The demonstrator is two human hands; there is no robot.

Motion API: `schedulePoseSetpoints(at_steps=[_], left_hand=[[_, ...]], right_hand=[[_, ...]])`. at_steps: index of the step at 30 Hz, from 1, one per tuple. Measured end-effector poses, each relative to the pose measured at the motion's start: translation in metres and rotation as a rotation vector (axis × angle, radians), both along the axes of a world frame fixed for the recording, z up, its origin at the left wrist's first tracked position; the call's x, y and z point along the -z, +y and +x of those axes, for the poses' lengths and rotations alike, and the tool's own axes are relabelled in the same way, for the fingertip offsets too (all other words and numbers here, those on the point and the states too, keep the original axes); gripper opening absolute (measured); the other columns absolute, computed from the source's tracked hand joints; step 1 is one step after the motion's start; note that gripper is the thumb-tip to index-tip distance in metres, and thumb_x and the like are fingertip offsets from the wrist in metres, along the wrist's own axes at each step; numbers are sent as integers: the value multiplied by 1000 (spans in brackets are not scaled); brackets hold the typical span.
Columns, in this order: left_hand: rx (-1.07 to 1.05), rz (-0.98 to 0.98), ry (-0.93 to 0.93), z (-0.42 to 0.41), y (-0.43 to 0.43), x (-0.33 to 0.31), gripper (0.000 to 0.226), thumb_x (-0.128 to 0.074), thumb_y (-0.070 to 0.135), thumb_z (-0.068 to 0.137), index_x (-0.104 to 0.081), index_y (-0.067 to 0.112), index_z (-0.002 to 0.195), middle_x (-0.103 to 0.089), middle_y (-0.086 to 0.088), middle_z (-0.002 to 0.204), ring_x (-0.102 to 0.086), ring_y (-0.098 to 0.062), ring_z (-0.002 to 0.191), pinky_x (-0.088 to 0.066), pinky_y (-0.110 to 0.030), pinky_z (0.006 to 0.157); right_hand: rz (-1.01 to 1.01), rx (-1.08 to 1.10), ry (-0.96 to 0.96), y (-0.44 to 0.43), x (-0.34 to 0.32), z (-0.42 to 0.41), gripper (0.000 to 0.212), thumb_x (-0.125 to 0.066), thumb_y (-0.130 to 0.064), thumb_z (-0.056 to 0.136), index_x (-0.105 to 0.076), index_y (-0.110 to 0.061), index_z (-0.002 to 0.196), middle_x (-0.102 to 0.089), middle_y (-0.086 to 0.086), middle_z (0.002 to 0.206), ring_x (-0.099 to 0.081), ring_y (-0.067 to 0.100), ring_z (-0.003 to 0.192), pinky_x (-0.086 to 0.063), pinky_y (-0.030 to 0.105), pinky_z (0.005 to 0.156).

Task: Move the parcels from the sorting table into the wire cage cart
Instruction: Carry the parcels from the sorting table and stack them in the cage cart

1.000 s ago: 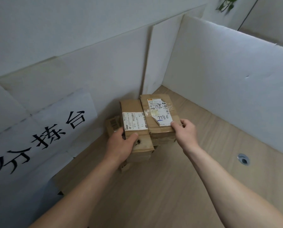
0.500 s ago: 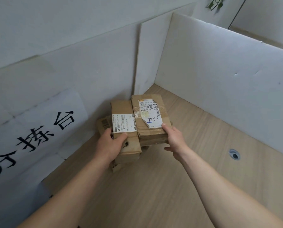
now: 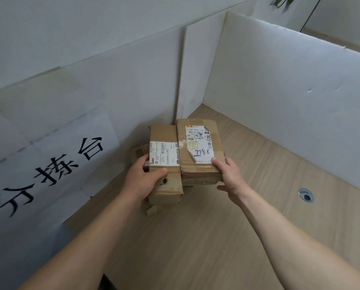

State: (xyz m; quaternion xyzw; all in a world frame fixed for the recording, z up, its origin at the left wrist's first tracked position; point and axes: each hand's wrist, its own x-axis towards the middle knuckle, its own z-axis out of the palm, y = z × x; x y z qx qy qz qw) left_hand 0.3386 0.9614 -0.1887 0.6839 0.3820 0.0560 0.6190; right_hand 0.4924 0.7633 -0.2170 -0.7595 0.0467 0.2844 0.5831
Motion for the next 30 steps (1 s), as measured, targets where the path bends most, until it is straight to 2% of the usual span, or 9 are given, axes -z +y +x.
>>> schedulePoseSetpoints(at_steps=[5,8,12,15,19,21,25,27,30], left_hand=[[-23,-59,10,0,2,1,75,-83,26,79,-47,33,144,-63,5,130,-63,-19,112,-53,-47,99],[-22,-91,16,0,0,0,72,-83,21,80,-48,29,143,-63,4,129,-64,-18,108,-54,-41,94],[-27,-153,-5,-1,0,-2,73,-84,13,77,-52,26,141,-67,0,124,-68,-21,105,-56,-45,93],[-19,-173,-35,-4,-1,-5,70,-84,11,77,-55,27,138,-69,0,120,-69,-20,104,-57,-39,87],[-20,-191,-80,-12,-9,-11,69,-83,7,78,-55,24,138,-70,0,117,-70,-19,100,-56,-34,81],[-19,-190,-102,-15,-14,-13,69,-83,5,78,-54,24,138,-70,1,115,-71,-18,98,-56,-32,77],[-16,-156,-174,-19,-27,-24,65,-81,2,79,-54,26,133,-68,6,110,-72,-5,84,-57,-23,68],[-14,-131,-203,-21,-34,-30,67,-81,1,79,-53,26,134,-68,5,112,-72,-7,89,-58,-26,75],[-28,-105,-245,-23,-43,-39,70,-82,2,77,-53,24,137,-68,2,119,-71,-14,100,-59,-38,88]], right_hand=[[31,-4,77,-2,1,-4,35,-65,-46,93,-57,-31,123,-62,-1,127,-57,28,118,-46,52,89],[72,-7,103,-1,0,-9,39,-65,-42,94,-54,-33,130,-62,-1,128,-57,28,117,-49,54,91],[110,17,58,-2,-4,-14,27,-64,-35,95,-61,-30,121,-68,3,122,-63,25,104,-54,50,85],[127,16,28,-7,-8,-15,21,-64,-32,95,-63,-28,115,-69,5,119,-63,24,100,-55,52,87],[153,19,-19,-17,-16,-19,20,-65,-30,95,-64,-26,114,-71,3,112,-64,23,96,-55,45,79],[167,31,-46,-21,-20,-21,22,-65,-28,95,-64,-24,116,-70,1,109,-63,22,93,-54,45,80],[212,63,-100,-32,-33,-27,17,-65,-23,95,-65,-23,112,-70,-1,103,-62,18,89,-52,43,80],[238,74,-119,-39,-40,-30,14,-64,-21,96,-64,-23,110,-70,0,103,-62,17,90,-53,42,78],[265,70,-145,-53,-50,-34,13,-63,-20,96,-64,-21,109,-70,3,106,-62,18,91,-53,40,76]])
